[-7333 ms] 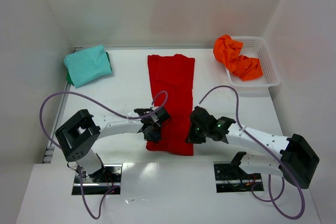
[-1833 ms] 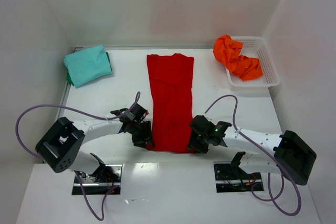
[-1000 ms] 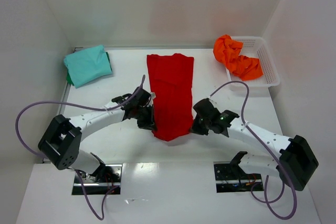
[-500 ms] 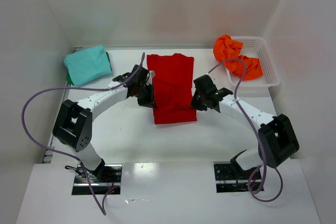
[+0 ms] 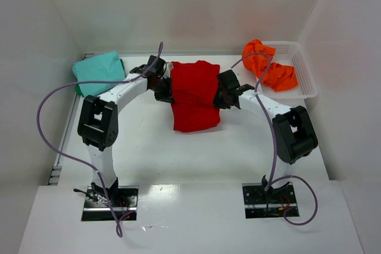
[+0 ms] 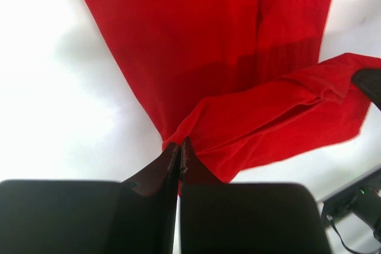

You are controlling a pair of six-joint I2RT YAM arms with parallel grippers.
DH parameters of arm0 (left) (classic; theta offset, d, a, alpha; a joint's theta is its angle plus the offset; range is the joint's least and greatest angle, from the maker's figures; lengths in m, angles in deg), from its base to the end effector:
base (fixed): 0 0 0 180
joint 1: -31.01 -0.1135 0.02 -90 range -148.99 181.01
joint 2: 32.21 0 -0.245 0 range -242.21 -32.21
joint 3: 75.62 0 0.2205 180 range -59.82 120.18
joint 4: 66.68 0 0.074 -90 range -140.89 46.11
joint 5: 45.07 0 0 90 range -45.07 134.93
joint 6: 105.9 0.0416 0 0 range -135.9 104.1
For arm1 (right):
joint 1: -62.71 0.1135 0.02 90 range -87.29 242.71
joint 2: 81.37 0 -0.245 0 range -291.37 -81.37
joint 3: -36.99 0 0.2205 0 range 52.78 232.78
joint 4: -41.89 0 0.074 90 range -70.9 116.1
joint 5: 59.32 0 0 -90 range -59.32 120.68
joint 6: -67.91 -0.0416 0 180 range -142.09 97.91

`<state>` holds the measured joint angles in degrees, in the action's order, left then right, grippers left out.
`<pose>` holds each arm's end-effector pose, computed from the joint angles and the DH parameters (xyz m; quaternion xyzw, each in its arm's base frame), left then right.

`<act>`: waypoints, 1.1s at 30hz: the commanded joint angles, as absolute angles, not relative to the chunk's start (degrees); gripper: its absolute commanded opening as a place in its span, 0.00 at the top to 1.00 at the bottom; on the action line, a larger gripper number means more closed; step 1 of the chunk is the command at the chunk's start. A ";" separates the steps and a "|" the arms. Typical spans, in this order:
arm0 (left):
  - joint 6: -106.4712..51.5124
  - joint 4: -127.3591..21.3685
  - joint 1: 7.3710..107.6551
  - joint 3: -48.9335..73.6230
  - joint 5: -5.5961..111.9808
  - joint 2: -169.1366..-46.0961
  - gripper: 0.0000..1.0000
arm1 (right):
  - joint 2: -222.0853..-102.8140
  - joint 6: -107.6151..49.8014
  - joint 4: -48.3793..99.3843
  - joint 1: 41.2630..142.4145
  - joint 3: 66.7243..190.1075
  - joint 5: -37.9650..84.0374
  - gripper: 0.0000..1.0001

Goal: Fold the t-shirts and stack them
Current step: Fold the folded rectangular tshirt in 1/3 of the way

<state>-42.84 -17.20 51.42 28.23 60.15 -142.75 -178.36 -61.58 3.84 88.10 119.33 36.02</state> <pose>0.3603 -0.1457 0.2224 -0.0155 0.9490 -0.2318 0.2132 0.3026 0.1393 0.2091 0.1309 0.9375 0.1341 0.2933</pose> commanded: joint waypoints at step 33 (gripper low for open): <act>-35.32 -17.22 45.43 52.14 58.21 -156.67 0.29 | -190.19 -53.03 18.26 82.49 135.49 35.96 0.47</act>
<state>-35.52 -14.71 46.67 48.84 59.74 -161.37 -193.88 -55.06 11.55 83.16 133.58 34.84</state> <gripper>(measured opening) 0.679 0.503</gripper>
